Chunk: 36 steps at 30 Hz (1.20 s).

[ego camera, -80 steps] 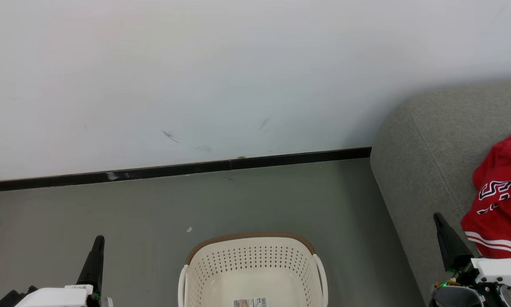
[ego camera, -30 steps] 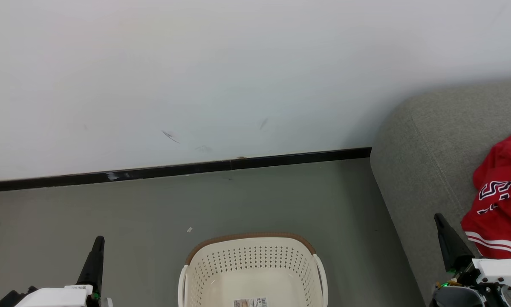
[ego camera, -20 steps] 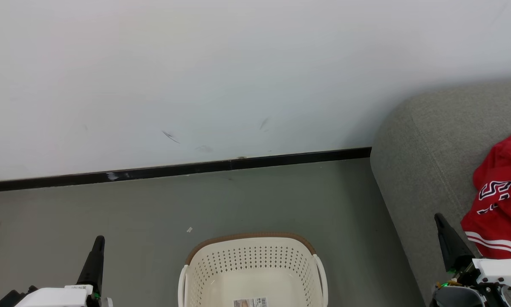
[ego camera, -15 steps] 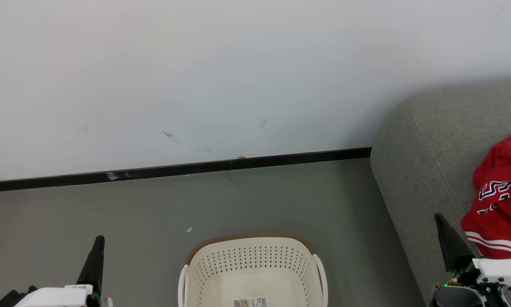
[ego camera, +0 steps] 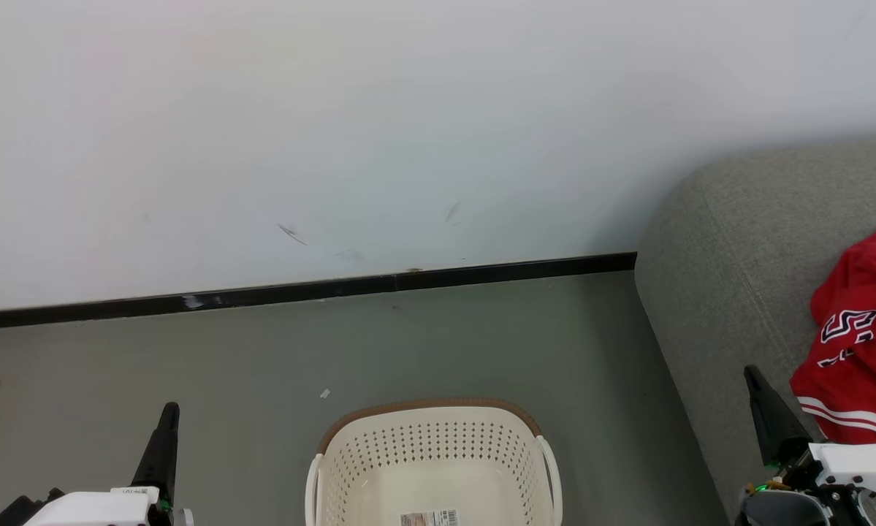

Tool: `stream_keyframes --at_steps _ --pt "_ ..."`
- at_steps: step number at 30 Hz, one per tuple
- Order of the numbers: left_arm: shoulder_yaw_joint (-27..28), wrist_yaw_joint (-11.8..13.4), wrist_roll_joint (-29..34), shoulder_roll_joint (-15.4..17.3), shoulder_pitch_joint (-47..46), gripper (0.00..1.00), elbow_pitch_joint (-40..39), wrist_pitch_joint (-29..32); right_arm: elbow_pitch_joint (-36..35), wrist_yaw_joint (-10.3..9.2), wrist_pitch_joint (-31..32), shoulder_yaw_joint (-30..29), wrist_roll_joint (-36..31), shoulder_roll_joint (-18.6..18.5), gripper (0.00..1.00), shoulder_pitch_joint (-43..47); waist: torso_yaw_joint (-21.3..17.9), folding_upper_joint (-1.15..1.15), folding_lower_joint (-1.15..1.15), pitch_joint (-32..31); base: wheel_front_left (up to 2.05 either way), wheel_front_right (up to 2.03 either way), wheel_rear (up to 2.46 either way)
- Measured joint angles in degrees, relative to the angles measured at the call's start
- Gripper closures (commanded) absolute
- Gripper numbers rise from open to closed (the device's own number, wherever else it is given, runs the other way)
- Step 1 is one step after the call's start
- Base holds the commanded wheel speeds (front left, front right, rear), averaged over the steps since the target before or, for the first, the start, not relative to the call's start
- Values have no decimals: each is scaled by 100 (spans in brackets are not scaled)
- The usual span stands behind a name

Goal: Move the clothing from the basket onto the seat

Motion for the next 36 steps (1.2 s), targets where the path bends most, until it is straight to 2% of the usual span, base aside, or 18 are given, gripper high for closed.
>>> stream_keyframes --at_steps 36 --pt "14 0 0 -4 -1 100 0 0 5 0 51 -27 -45 25 100 0 0 0 0 1 0 0 0"
